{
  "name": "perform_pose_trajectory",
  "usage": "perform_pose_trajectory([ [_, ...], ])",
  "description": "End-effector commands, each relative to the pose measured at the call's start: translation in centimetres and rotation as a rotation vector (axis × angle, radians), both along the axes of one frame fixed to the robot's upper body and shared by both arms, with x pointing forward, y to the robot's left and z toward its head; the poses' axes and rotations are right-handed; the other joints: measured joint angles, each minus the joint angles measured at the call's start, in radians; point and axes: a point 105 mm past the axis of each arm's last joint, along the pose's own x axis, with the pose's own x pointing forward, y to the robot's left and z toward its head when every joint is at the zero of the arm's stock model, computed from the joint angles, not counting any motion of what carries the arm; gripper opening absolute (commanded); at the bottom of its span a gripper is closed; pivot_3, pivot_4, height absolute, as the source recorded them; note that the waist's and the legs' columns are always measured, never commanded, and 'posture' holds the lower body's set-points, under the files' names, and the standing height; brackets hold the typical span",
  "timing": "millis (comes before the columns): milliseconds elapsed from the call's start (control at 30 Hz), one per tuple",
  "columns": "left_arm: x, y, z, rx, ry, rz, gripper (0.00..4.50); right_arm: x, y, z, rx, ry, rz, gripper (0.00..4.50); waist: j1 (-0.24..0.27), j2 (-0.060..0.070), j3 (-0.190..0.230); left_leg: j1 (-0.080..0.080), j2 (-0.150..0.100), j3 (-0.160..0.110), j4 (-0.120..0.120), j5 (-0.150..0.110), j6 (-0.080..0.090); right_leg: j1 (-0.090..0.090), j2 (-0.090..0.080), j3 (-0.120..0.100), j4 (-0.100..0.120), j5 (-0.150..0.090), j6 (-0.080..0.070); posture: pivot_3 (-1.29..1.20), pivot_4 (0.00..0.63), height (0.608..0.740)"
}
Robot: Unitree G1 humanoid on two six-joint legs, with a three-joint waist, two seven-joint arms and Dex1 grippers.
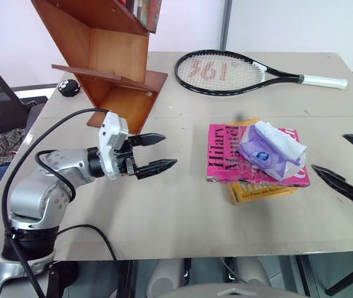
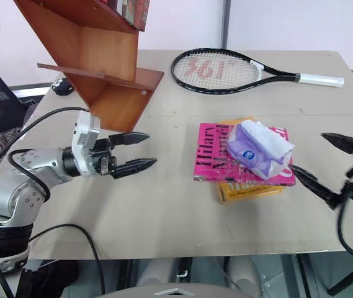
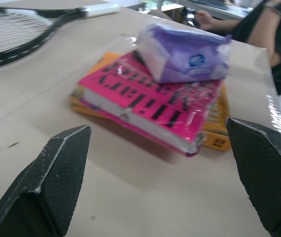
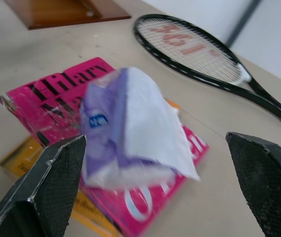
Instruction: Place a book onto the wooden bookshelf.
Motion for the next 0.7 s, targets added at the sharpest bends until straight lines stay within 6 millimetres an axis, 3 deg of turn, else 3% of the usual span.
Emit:
perform_pose_trajectory([
  [33,-1.1,-0.9,1.6,-0.016,-0.071,-0.081,4.48,0.7,1.3,-0.2,0.01,0.016,0.037,4.5,0.003,0.0,0.0,0.0,0.0,0.0,0.0,0.0,0.0,0.0,0.0,0.0,0.0,0.0,0.0,0.0,0.15,0.74],
  [300,-2.3,-1.6,1.5,-0.002,-0.087,-0.159,4.48,5.8,6.0,-2.7,0.006,0.075,0.075,4.5,-0.006,-0.001,0.001,0.0,-0.001,0.002,0.001,0.0,0.0,-0.001,0.002,-0.001,0.001,-0.001,-0.001,0.0,0.15,0.74],
  [467,-2.3,-1.9,1.6,-0.005,-0.101,-0.146,4.48,9.1,6.2,-4.9,-0.096,0.142,-0.018,4.5,-0.001,-0.001,0.001,-0.001,-0.001,0.001,0.001,0.0,0.0,-0.003,0.003,-0.002,0.001,0.0,0.001,0.0,0.15,0.74],
  [567,-2.4,-1.9,1.7,-0.007,-0.109,-0.137,4.5,9.9,5.8,-6.0,-0.092,0.199,-0.045,3.67,0.001,-0.001,0.001,-0.001,-0.001,0.001,0.001,0.0,0.0,-0.002,0.003,-0.001,0.001,0.001,0.001,0.0,0.15,0.74],
  [667,-2.4,-1.8,1.6,-0.004,-0.112,-0.125,4.5,10.1,5.4,-6.3,-0.102,0.214,-0.054,2.38,-0.002,-0.002,0.001,-0.001,-0.002,0.001,0.001,0.0,0.0,-0.002,0.003,-0.001,0.001,0.001,0.001,0.0,0.15,0.74],
  [700,-2.4,-1.7,1.6,-0.004,-0.113,-0.123,4.5,10.1,5.2,-6.3,-0.105,0.214,-0.058,1.74,-0.002,-0.002,0.001,-0.001,-0.001,0.001,0.001,0.0,0.0,-0.002,0.003,-0.002,0.001,0.001,0.001,0.0,0.15,0.74],
])
